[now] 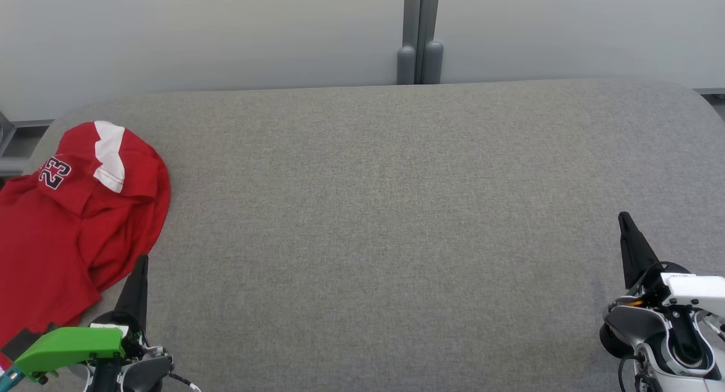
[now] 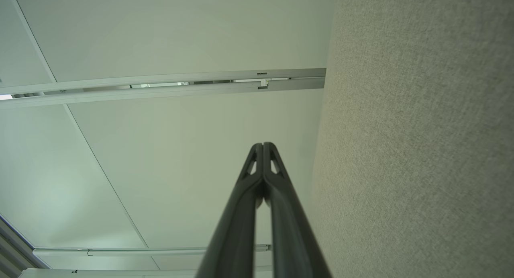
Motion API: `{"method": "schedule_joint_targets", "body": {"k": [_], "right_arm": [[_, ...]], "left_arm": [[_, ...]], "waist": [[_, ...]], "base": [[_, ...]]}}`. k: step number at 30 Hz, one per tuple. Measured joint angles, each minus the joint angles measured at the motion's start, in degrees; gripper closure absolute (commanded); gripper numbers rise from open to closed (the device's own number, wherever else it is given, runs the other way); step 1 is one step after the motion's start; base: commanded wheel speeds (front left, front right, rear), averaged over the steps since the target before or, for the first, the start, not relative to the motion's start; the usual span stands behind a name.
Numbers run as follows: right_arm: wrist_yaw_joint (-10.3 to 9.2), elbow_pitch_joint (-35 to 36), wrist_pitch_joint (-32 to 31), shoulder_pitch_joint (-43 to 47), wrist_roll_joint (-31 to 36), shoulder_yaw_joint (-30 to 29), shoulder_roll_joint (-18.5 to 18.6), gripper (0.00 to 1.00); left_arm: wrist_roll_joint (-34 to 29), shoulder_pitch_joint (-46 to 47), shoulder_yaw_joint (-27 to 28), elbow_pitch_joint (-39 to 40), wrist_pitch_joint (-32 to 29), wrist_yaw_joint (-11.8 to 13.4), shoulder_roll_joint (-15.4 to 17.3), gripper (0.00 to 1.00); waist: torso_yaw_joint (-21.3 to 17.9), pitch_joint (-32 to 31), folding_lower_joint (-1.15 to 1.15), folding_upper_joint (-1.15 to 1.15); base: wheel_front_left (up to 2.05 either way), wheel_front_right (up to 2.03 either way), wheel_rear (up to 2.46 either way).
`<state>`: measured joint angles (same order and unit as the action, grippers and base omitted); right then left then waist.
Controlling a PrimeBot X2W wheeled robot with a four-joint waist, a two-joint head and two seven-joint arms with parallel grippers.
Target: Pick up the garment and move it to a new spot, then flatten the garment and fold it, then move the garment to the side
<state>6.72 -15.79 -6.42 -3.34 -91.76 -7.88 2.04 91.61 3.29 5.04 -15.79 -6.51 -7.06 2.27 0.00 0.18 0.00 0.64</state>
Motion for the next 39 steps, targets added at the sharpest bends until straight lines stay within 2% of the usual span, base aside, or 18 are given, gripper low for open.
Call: {"method": "schedule_joint_targets", "body": {"k": [5,6,7,8,12,21,33,39], "right_arm": [[0.0,0.0,0.0,0.0,0.0,0.0,0.0,1.0],[0.0,0.0,0.0,0.0,0.0,0.0,0.0,0.0],[0.0,0.0,0.0,0.0,0.0,0.0,0.0,1.0],[-0.12,-0.32,0.0,0.2,0.01,0.0,-0.12,0.0],[-0.24,-2.26,0.07,2.52,0.01,0.14,-1.09,0.0],[-0.23,-1.35,1.71,2.72,2.44,0.99,-0.77,0.0],[-0.3,0.75,4.16,2.72,12.88,3.43,2.21,0.0],[-1.42,2.13,5.16,2.72,19.14,5.02,3.66,0.0]], "left_arm": [[0.0,0.0,0.0,0.0,0.01,0.0,0.0,1.0],[0.0,0.0,0.0,0.0,0.0,0.0,0.0,0.0],[0.0,0.0,0.0,0.0,0.0,0.0,0.0,1.0],[-0.01,-0.13,0.01,-0.4,0.01,0.01,-0.07,0.0],[-0.01,-2.21,-0.09,-2.29,0.02,0.05,-0.97,0.0],[-0.21,-2.37,-1.27,-1.94,1.03,0.05,-1.07,0.0],[-5.36,-2.37,-3.36,-1.0,4.02,0.05,-0.01,0.0],[-10.72,-2.34,-4.88,-0.87,5.15,0.05,1.32,0.0]], "waist": [[0.0,0.0,0.0,0.0],[0.0,0.0,0.0,0.0],[0.0,0.0,0.0,0.0],[0.0,0.0,0.0,0.0],[0.0,0.0,0.0,0.0],[-0.03,0.0,0.0,0.0],[0.02,0.04,0.0,0.0],[0.16,0.05,0.0,0.0]], "base": [[0.0,0.0,0.0],[0.0,0.0,0.0],[0.0,0.0,0.0],[0.0,0.0,0.0],[0.0,0.0,0.0],[0.0,0.0,0.0],[0.0,0.0,0.0],[0.0,0.0,0.0]]}}
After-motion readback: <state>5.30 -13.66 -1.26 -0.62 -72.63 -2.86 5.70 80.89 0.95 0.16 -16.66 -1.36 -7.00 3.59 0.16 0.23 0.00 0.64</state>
